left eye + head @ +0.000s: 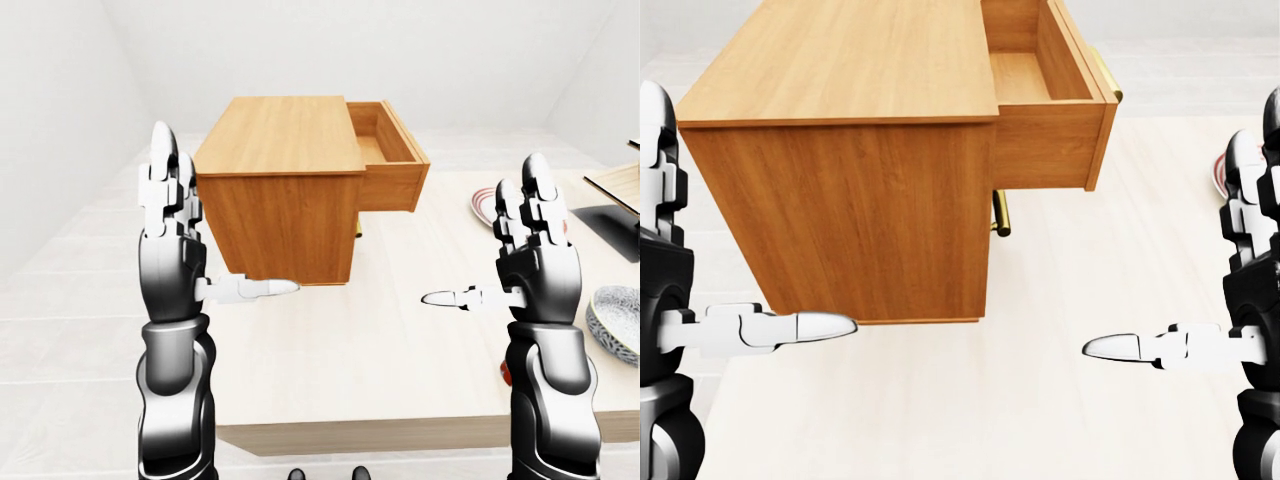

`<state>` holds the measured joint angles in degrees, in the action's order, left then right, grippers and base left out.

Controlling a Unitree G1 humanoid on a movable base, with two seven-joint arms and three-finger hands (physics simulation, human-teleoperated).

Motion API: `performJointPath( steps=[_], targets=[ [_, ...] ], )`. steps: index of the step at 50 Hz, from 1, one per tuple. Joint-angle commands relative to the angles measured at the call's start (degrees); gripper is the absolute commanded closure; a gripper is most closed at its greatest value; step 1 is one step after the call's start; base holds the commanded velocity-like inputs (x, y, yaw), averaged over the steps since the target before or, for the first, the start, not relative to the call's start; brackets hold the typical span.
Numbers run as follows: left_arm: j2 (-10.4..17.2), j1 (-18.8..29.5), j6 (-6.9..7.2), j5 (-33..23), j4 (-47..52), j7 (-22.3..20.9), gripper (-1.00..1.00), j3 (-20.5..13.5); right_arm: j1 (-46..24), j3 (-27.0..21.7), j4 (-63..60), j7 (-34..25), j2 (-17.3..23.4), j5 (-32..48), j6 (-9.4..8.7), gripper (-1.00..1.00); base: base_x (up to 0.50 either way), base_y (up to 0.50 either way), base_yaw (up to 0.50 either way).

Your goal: Close the top drawer of the cabinet.

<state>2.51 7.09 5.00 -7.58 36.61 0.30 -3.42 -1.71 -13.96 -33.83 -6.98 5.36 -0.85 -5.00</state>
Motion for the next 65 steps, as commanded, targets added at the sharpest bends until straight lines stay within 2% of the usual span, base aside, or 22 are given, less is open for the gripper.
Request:
performJointPath(
  steps=[1, 22, 28, 41, 51, 65],
  targets=[
    [-0.34, -0.57, 0.00, -0.25, -0.07, -0.15, -1.00, 0.68, 0.40, -0.10, 0.33, 0.06, 0.03, 0.19, 0.00, -1.00, 0.18, -0.11, 0.00],
    [-0.22, 0.45, 0.00, -0.10, 0.43, -0.47, -1.00, 0.12, 0.78, 1.11, 1.55, -0.85, -0.07, 0.35, 0.00, -1.00, 0.28, -0.24, 0.00],
    [-0.41, -0.58, 0.00, -0.16, 0.22, -0.38, -1.00, 0.55, 0.52, 1.74, 4.24, 1.25, 0.06, 3.89, 0.00, -1.00, 0.11, -0.01, 0.00],
    [-0.39, 0.04, 0.00, -0.29, 0.38, -0.39, -1.00, 0.63, 0.48, 0.90, 3.04, 0.49, -0.07, 2.62, 0.00, -1.00, 0.07, 0.00, 0.00],
    [-0.57, -0.28, 0.00, -0.29, 0.89, -0.30, -1.00, 0.98, -0.32, 1.13, 6.69, 2.33, -0.30, 3.48, 0.00, -1.00, 0.08, 0.00, 0.00],
    [-0.35, 0.13, 0.00, -0.02, 1.73, -0.80, -1.00, 0.71, -8.79, 1.64, 16.76, 6.39, 1.54, 1.09, 0.00, -1.00, 0.00, 0.00, 0.00]
  ],
)
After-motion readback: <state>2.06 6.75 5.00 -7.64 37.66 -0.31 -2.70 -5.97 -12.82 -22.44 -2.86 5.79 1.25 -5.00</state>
